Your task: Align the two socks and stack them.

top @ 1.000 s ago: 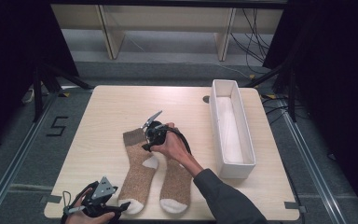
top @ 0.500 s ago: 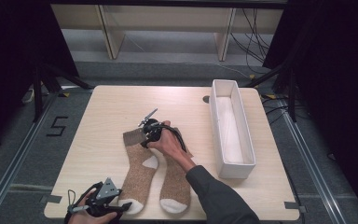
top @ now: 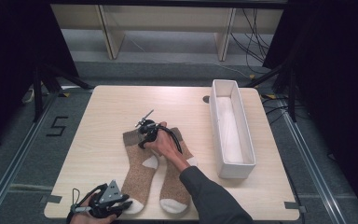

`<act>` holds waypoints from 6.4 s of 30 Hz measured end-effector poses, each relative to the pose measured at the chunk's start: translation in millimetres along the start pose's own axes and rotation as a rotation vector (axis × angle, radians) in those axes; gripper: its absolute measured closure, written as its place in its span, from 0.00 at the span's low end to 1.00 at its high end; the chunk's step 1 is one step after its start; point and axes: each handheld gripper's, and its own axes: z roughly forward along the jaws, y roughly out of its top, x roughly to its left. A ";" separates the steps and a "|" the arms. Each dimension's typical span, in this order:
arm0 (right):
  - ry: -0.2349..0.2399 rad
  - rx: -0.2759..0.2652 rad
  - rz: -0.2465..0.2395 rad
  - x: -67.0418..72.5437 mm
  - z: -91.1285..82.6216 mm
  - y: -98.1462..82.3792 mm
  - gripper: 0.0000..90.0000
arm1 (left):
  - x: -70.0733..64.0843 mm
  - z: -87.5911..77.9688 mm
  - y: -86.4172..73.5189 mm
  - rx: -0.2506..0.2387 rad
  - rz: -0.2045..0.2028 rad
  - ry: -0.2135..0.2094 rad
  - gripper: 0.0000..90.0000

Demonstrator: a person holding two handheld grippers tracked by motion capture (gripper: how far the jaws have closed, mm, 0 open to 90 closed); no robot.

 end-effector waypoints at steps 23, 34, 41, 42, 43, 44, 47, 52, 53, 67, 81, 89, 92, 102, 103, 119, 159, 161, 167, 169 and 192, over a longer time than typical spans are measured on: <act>0.108 -0.103 0.019 -9.3 -29.5 -1.5 0.91 | -9.9 -12.3 18.1 -0.120 0.035 -0.022 0.94; 0.024 -0.121 0.022 -22.6 -92.9 -12.6 0.91 | -24.0 -13.3 58.6 -0.170 0.139 -0.055 0.94; -0.040 -0.075 0.069 -37.5 -121.1 -40.5 0.91 | -39.4 5.9 81.3 -0.154 0.201 -0.111 0.94; -0.045 -0.069 0.077 -39.5 -124.5 -44.1 0.91 | -41.8 8.3 83.9 -0.155 0.205 -0.116 0.94; -0.051 -0.065 0.077 -41.8 -127.6 -47.5 0.91 | -43.7 10.5 86.2 -0.155 0.216 -0.120 0.94; -0.054 -0.062 0.079 -43.8 -130.1 -50.8 0.91 | -44.8 12.0 88.5 -0.145 0.228 -0.127 0.94; -0.061 -0.042 0.087 -47.6 -133.2 -60.6 0.91 | -50.1 19.6 92.5 -0.137 0.241 -0.145 0.94; -0.076 0.001 0.085 -51.3 -124.3 -70.2 0.91 | -53.4 32.4 93.7 -0.118 0.241 -0.161 0.94; -0.076 0.005 0.076 -51.9 -121.9 -71.1 0.91 | -54.0 33.8 93.5 -0.112 0.239 -0.164 0.94; -0.026 -0.058 -0.003 -42.5 -124.2 -62.3 0.91 | -70.4 29.0 98.7 -0.136 0.301 -0.129 0.94; -0.088 0.075 -0.006 -50.1 -94.9 -68.0 0.86 | -63.7 54.5 91.8 -0.069 0.269 -0.170 0.93; -0.105 0.108 -0.047 -44.2 -86.4 -65.1 0.81 | -58.6 48.5 87.0 -0.092 0.200 -0.205 0.75; -0.109 0.067 -0.024 -43.7 -93.4 -64.0 0.80 | -52.1 40.2 86.6 -0.147 0.137 -0.212 0.68; -0.069 0.083 -0.089 -27.7 -123.1 -73.5 0.92 | -45.9 45.7 91.7 -0.186 0.109 -0.190 0.89; -0.066 0.089 -0.091 -25.1 -122.3 -76.5 0.93 | -47.6 49.4 93.1 -0.184 0.109 -0.191 0.91; -0.122 0.240 -0.192 -1.3 -94.6 -102.9 0.96 | -40.7 63.6 82.7 -0.056 0.174 -0.181 0.99; 0.037 0.067 -0.172 36.8 -95.4 -130.9 1.00 | 16.9 21.1 37.3 0.001 0.096 0.002 1.00; 0.050 0.061 -0.163 40.8 -93.9 -130.2 1.00 | 21.0 19.3 34.2 -0.002 0.083 0.014 1.00; 0.083 0.042 -0.188 53.3 -87.8 -126.2 1.00 | 37.2 12.7 24.9 -0.003 0.053 0.055 1.00; 0.089 0.039 -0.202 58.5 -85.8 -124.1 1.00 | 41.1 10.9 23.3 0.002 0.056 0.071 1.00; -0.141 0.014 -0.080 8.1 -90.6 -123.5 0.98 | 5.2 13.4 23.5 -0.035 0.101 0.049 0.99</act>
